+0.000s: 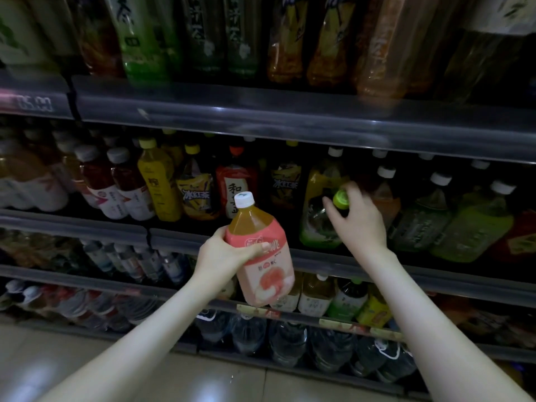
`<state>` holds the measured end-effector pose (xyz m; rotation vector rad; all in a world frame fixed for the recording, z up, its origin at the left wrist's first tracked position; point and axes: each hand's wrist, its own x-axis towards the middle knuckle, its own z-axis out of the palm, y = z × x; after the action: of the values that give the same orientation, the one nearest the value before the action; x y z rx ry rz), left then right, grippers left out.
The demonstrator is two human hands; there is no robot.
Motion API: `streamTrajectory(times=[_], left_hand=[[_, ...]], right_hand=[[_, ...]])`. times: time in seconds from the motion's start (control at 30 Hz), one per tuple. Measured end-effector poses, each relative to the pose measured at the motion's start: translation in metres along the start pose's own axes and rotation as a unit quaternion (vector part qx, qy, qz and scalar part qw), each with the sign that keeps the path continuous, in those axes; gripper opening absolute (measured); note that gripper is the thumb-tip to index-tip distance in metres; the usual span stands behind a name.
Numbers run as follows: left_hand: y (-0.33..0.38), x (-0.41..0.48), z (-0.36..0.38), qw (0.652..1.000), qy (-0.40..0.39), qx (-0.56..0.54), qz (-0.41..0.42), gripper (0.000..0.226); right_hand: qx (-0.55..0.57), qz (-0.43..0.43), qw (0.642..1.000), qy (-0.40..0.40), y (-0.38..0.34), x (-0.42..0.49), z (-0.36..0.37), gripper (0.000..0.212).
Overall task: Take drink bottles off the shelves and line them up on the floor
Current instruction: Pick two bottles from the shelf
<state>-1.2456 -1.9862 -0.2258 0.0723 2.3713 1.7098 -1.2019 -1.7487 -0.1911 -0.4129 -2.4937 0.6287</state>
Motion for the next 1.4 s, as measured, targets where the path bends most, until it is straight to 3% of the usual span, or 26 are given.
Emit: streamTrajectory(times=[0.13,0.33,0.43,0.7,0.83,0.93,1.17,1.27,1.4], left_hand=[[-0.012,-0.002,-0.015,1.0,-0.007,-0.007,-0.012,0.068],[-0.034,-0.001,-0.053,1.0,0.001,0.0,-0.019,0.064],[-0.047,0.0,-0.075,0.999,0.008,-0.018,-0.033,0.063],[-0.084,0.0,-0.138,0.997,0.016,-0.026,-0.07,0.072],[-0.116,0.0,-0.174,0.997,0.022,0.035,-0.072,0.055],[-0.151,0.0,-0.198,0.993,0.033,0.069,-0.086,0.057],[-0.227,0.005,-0.23,0.986,0.046,0.072,-0.142,0.088],[-0.25,0.008,-0.238,0.985,0.045,0.06,-0.157,0.086],[-0.262,0.006,-0.25,0.983,0.038,0.066,-0.168,0.065]], right_hand=[[0.026,-0.046,0.998,0.037,-0.004,-0.013,0.001,0.028],[0.03,-0.053,0.987,0.148,-0.035,-0.034,0.013,0.022],[0.058,-0.039,0.984,0.166,-0.064,-0.033,0.01,0.024],[0.196,0.015,0.98,-0.013,-0.128,-0.048,0.049,0.019],[0.192,0.069,0.972,-0.113,-0.143,-0.071,0.105,0.019],[0.178,0.125,0.961,-0.169,-0.147,-0.09,0.149,0.018],[0.185,0.222,0.938,-0.193,-0.144,-0.133,0.247,0.019],[0.208,0.258,0.927,-0.178,-0.148,-0.145,0.279,0.02],[0.194,0.24,0.936,-0.17,-0.164,-0.146,0.29,0.02]])
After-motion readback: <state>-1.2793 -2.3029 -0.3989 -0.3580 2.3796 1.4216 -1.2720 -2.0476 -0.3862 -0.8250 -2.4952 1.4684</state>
